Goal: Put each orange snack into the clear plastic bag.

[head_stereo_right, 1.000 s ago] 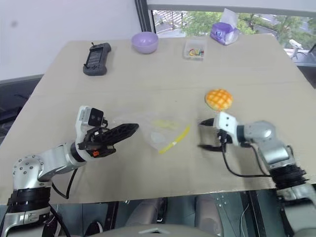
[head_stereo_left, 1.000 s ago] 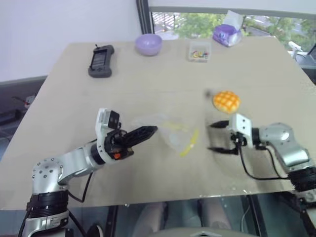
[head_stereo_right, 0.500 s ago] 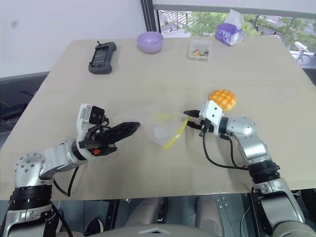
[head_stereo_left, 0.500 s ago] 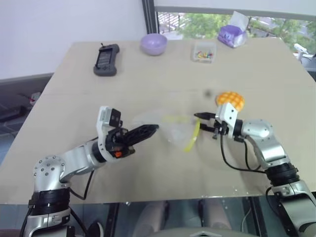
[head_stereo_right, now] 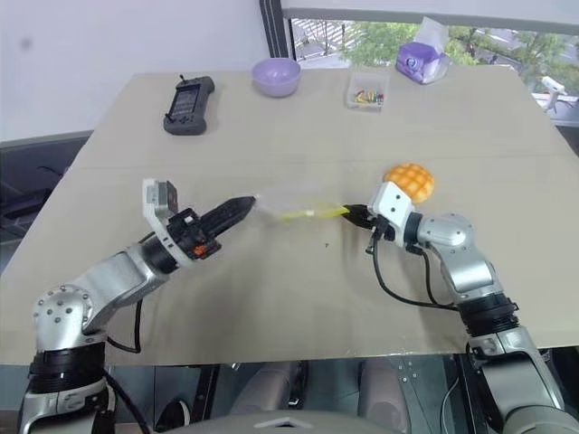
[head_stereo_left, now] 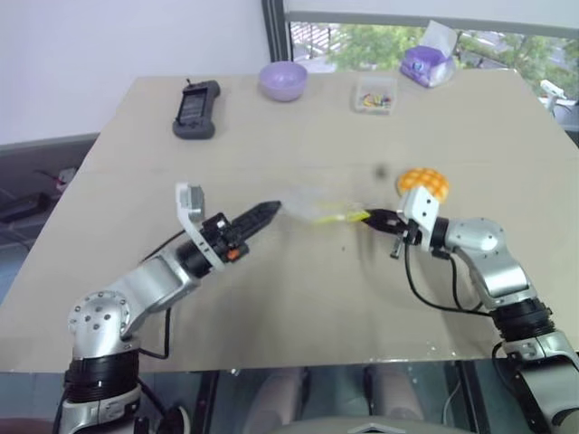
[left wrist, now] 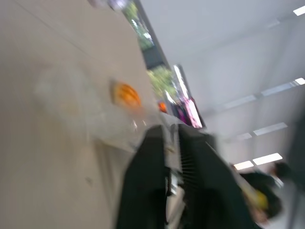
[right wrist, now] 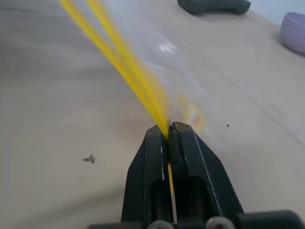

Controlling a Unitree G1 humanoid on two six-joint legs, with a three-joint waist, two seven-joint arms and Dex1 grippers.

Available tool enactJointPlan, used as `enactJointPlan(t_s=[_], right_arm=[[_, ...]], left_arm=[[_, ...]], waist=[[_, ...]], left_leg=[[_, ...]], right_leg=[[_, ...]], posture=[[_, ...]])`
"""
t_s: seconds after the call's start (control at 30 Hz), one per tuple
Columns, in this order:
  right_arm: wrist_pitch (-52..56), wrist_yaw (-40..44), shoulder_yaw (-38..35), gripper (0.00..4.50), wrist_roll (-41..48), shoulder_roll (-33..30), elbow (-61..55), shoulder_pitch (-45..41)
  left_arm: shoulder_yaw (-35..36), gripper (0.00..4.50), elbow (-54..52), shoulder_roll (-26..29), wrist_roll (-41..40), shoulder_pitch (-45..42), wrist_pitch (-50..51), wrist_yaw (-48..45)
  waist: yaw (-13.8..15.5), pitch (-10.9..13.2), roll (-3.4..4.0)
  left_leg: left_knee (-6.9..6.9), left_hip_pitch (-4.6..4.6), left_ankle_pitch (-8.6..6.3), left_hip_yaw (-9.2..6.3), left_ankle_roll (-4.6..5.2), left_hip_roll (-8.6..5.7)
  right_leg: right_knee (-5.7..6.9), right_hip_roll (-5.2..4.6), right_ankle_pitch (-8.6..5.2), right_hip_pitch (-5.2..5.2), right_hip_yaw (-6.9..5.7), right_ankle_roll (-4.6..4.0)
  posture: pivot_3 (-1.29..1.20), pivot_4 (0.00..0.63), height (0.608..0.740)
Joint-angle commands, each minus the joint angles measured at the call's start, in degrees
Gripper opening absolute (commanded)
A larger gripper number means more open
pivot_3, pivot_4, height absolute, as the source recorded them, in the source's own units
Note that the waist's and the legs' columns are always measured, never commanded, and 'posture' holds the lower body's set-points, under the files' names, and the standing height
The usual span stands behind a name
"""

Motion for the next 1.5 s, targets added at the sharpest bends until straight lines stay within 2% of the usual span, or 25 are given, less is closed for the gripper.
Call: enactJointPlan(t_s=[0.03, 0.07, 0.13, 0.2, 0.33, 0.5, 0.57, 0.63, 0.77, 0.87, 0.97, 1.1, 1.2, 1.5], right_arm=[[0.1, -1.4, -1.7, 0.00, 0.0, -0.4, -2.8, -1.0], [0.0, -2.8, -2.1, 0.00, -0.8, -0.3, -2.4, -1.6], [-0.4, -6.5, -2.7, 0.00, -3.0, 0.2, -1.3, -3.0], [-0.7, -8.9, -2.8, 0.00, -4.4, 0.5, -0.8, -3.7], [2.7, -18.5, -2.2, 0.00, -11.2, 2.8, -1.8, -6.5], [9.9, -21.6, 2.4, 0.00, -17.8, 5.6, -7.1, -7.0], [15.2, -22.3, 5.0, 0.00, -23.3, 5.4, -9.7, -6.8], [27.9, -19.8, 6.6, 0.00, -24.4, 6.3, -11.3, -7.6], [45.4, -20.9, 5.8, 0.00, -24.3, 11.0, -14.5, -10.4], [56.8, -27.9, 0.7, 0.00, -23.8, 18.4, -15.1, -12.9], [64.1, -32.0, -1.2, 0.00, -24.4, 22.1, -14.4, -15.2], [62.8, -35.0, 6.5, 0.00, -29.1, 18.4, -13.1, -17.2], [61.8, -33.2, 16.5, 0.00, -33.5, 12.9, -12.2, -17.7], [60.9, -34.0, 20.3, 0.00, -36.3, 11.7, -12.0, -18.0]], left_arm=[[0.5, 2.30, -4.0, 3.2, 2.2, 0.4, 0.8, -0.9], [0.2, 2.70, -4.7, 4.8, 4.5, 0.7, 1.4, -1.5], [-0.1, 2.70, -6.7, 8.0, 10.2, 1.5, 1.8, -4.2], [0.0, 2.70, -7.2, 9.1, 12.2, 2.1, 1.8, -6.9], [-0.3, 2.70, -10.2, 16.4, 23.9, 4.8, 1.4, -17.4], [-0.9, 2.70, -13.0, 19.6, 37.8, 4.7, -4.0, -21.1], [-1.2, 2.70, -13.3, 19.7, 42.7, 3.8, -6.3, -21.7], [-3.4, 2.70, -14.6, 21.0, 49.8, 3.0, -9.0, -22.9], [-13.4, 2.70, -15.5, 22.6, 67.6, -0.9, -13.2, -20.0], [-21.8, 2.70, -12.2, 21.3, 80.8, -5.9, -15.0, -16.5], [-24.9, 2.70, -10.7, 18.6, 87.6, -9.2, -16.5, -14.3], [-28.8, 2.70, -10.8, 17.1, 96.0, -11.2, -20.3, -15.6], [-30.5, 2.70, -11.5, 15.0, 99.4, -12.1, -20.9, -16.6], [-34.6, 2.70, -12.9, 10.3, 106.6, -13.1, -23.8, -21.2]], waist=[[0.0, 0.0, 0.00], [0.0, 0.0, 0.00], [0.0, 0.0, 0.00], [0.0, 0.0, 0.02], [-0.2, 0.0, 0.00], [-0.2, 0.0, 0.02], [-0.1, 0.0, 0.02], [0.0, 0.0, 0.02], [0.1, 0.0, 0.02], [-0.1, 0.0, 0.02], [0.0, 0.0, 0.01], [-0.3, 0.0, 0.01], [-1.0, 0.0, 0.00], [-1.6, 0.0, -0.01]], left_leg=[[0.00, -0.01, 0.00, 0.01, 0.00, 0.00], [-0.01, -0.02, 0.00, 0.01, 0.00, -0.01], [0.00, -0.02, 0.00, 0.01, 0.00, -0.02], [-0.02, -0.01, 0.00, 0.07, 0.00, -0.04], [-0.08, -0.01, 0.00, 0.11, 0.00, -0.04], [-0.20, -0.02, 0.01, 0.21, -0.01, -0.01], [-0.21, -0.03, 0.01, 0.22, -0.01, 0.01], [-0.21, -0.04, 0.01, 0.20, -0.01, 0.02], [-0.21, -0.07, 0.00, 0.19, -0.01, -0.01], [-0.26, -0.11, 0.01, 0.20, -0.01, -0.03], [-0.33, -0.21, 0.02, 0.26, -0.03, -0.03], [-0.25, -0.66, 0.04, 0.26, -0.05, -0.08], [-0.07, -1.03, 0.04, 0.22, -0.06, -0.12], [-0.01, -1.03, 0.05, 0.22, -0.07, -0.10]], right_leg=[[-0.01, 0.00, 0.00, -0.01, 0.01, 0.00], [-0.02, -0.01, 0.00, 0.00, 0.01, 0.00], [-0.01, -0.01, 0.00, -0.01, 0.01, 0.00], [0.02, 0.03, 0.00, -0.04, 0.07, 0.00], [0.02, 0.12, 0.00, -0.15, 0.11, -0.01], [-0.01, 0.13, -0.01, -0.24, 0.22, -0.01], [0.00, 0.13, -0.01, -0.27, 0.23, -0.01], [0.00, 0.12, 0.00, -0.27, 0.22, -0.01], [-0.01, 0.10, 0.00, -0.26, 0.21, -0.02], [0.04, 0.13, 0.01, -0.31, 0.23, -0.03], [0.05, 0.14, 0.02, -0.52, 0.29, -0.04], [0.09, 0.10, 0.03, -0.92, 0.26, -0.03], [0.13, 0.07, 0.04, -1.21, 0.20, -0.02], [0.20, 0.11, 0.04, -1.20, 0.19, -0.01]], posture=[[0.00, 0.150, 0.740], [0.00, 0.150, 0.740], [0.00, 0.150, 0.740], [0.00, 0.150, 0.740], [0.00, 0.150, 0.740], [0.00, 0.150, 0.740], [0.00, 0.150, 0.740], [0.00, 0.150, 0.740], [0.00, 0.150, 0.740], [0.00, 0.150, 0.740], [0.00, 0.150, 0.740], [0.00, 0.150, 0.740], [0.00, 0.150, 0.740], [0.00, 0.150, 0.740]])
